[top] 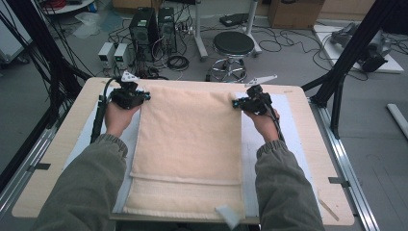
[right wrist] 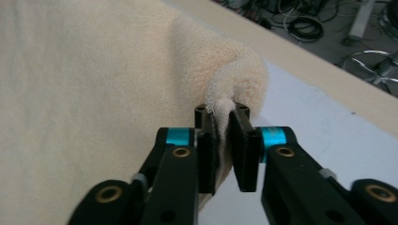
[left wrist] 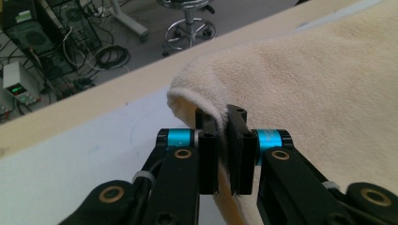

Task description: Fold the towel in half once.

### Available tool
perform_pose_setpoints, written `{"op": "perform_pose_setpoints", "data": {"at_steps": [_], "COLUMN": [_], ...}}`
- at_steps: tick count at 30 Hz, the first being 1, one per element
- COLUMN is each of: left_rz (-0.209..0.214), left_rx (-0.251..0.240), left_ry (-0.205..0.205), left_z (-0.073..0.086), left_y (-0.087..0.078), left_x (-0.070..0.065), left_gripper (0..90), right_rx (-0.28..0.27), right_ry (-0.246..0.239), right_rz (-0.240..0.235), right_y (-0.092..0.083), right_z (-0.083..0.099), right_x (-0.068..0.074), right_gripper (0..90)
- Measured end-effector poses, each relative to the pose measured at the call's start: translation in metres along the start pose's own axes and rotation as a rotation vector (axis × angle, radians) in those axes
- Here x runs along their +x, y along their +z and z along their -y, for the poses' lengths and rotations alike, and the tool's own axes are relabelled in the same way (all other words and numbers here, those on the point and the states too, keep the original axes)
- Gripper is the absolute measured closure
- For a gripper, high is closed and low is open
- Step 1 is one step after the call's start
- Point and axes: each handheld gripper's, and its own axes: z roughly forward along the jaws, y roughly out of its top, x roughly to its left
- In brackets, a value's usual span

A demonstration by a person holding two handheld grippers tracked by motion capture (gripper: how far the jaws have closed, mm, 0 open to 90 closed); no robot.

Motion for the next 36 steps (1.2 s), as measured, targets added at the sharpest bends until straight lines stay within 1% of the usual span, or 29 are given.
{"op": "perform_pose_setpoints", "data": {"at_steps": [1, 2, 3, 4, 5, 6, 8, 9, 10, 11, 15, 16, 17, 18, 21, 22, 23, 24, 25, 26, 27, 28, 29, 30, 31, 32, 33, 35, 36], "left_rz": [-0.005, 0.012, 0.021, 0.027, 0.033, 0.040, 0.055, 0.067, 0.080, 0.094, 0.131, 0.139, 0.150, 0.164, 0.177, 0.180, 0.189, 0.193, 0.196, 0.206, 0.216, 0.219, 0.223, 0.223, 0.223, 0.225, 0.228, 0.240, 0.248], "left_rx": [0.002, 0.009, 0.020, 0.021, 0.018, 0.023, 0.024, 0.013, 0.011, -0.001, -0.027, -0.027, -0.035, -0.025, -0.052, -0.056, -0.056, -0.052, -0.057, -0.058, -0.045, -0.042, -0.043, -0.053, -0.056, -0.055, -0.054, -0.050, -0.039], "left_ry": [0.000, -0.006, -0.008, -0.007, -0.012, -0.025, -0.032, -0.039, -0.033, -0.039, -0.009, 0.002, 0.000, 0.010, 0.033, 0.044, 0.048, 0.063, 0.070, 0.070, 0.085, 0.088, 0.091, 0.099, 0.101, 0.104, 0.106, 0.102, 0.104], "left_z": [0.000, 0.002, 0.005, 0.010, 0.015, 0.021, 0.032, 0.038, 0.042, 0.046, 0.061, 0.065, 0.068, 0.071, 0.083, 0.087, 0.091, 0.095, 0.101, 0.106, 0.112, 0.116, 0.121, 0.128, 0.131, 0.135, 0.139, 0.148, 0.150], "left_y": [0.000, 0.000, 0.001, 0.000, -0.002, -0.003, -0.006, -0.008, -0.011, -0.014, -0.029, -0.033, -0.037, -0.040, -0.055, -0.059, -0.063, -0.067, -0.071, -0.074, -0.077, -0.079, -0.081, -0.084, -0.085, -0.086, -0.087, -0.088, -0.088], "left_x": [0.001, 0.003, 0.004, 0.006, 0.007, 0.008, 0.009, 0.007, 0.006, 0.004, -0.005, -0.008, -0.011, -0.013, -0.022, -0.025, -0.028, -0.031, -0.034, -0.037, -0.041, -0.043, -0.046, -0.049, -0.050, -0.052, -0.053, -0.057, -0.058], "left_gripper": [71.7, 67.9, 66.3, 65.0, 64.9, 64.3, 61.5, 60.8, 59.8, 58.4, 53.4, 52.0, 50.2, 48.7, 46.2, 44.8, 43.6, 42.8, 42.2, 41.7, 41.3, 39.7, 39.5, 39.5, 39.5, 39.5, 39.0, 37.5, 36.9], "right_rx": [-0.013, -0.013, -0.001, 0.016, 0.030, 0.037, 0.040, 0.045, 0.046, 0.052, 0.043, 0.034, 0.023, 0.013, -0.003, -0.010, -0.010, -0.020, -0.028, -0.032, -0.028, 0.015, 0.039, 0.066, 0.059, 0.028, 0.007, 0.030, 0.030], "right_ry": [0.012, 0.029, 0.044, 0.048, 0.041, 0.029, 0.047, 0.050, 0.041, 0.034, 0.006, -0.011, -0.025, -0.037, -0.060, -0.075, -0.079, -0.079, -0.068, -0.070, -0.065, -0.048, -0.036, -0.030, -0.055, -0.085, -0.103, -0.109, -0.106], "right_rz": [0.016, 0.021, 0.013, -0.003, -0.010, -0.009, -0.019, -0.023, -0.030, -0.035, -0.050, -0.040, -0.045, -0.054, -0.075, -0.079, -0.082, -0.093, -0.099, -0.106, -0.111, -0.124, -0.139, -0.162, -0.158, -0.147, -0.136, -0.137, -0.132], "right_y": [0.001, 0.002, 0.003, 0.005, 0.005, 0.004, 0.002, 0.000, -0.002, -0.005, -0.019, -0.023, -0.027, -0.031, -0.042, -0.045, -0.048, -0.051, -0.054, -0.056, -0.057, -0.056, -0.056, -0.056, -0.058, -0.060, -0.062, -0.060, -0.059], "right_z": [-0.001, -0.001, 0.001, 0.005, 0.008, 0.012, 0.021, 0.024, 0.027, 0.030, 0.038, 0.040, 0.042, 0.044, 0.052, 0.055, 0.059, 0.063, 0.067, 0.072, 0.076, 0.078, 0.079, 0.080, 0.083, 0.087, 0.091, 0.097, 0.103], "right_x": [-0.003, -0.005, -0.006, -0.007, -0.006, -0.004, -0.001, 0.000, 0.002, 0.005, 0.020, 0.024, 0.028, 0.033, 0.047, 0.051, 0.056, 0.059, 0.063, 0.067, 0.070, 0.073, 0.074, 0.076, 0.081, 0.084, 0.088, 0.092, 0.094], "right_gripper": [68.3, 62.6, 58.4, 54.7, 52.1, 49.6, 43.4, 41.8, 39.6, 37.6, 32.6, 32.1, 31.9, 31.5, 31.1, 31.1, 31.0, 30.8, 30.5, 29.8, 25.4, 18.3, 18.0, 19.8, 24.4, 27.5, 27.1, 22.3, 21.7]}}
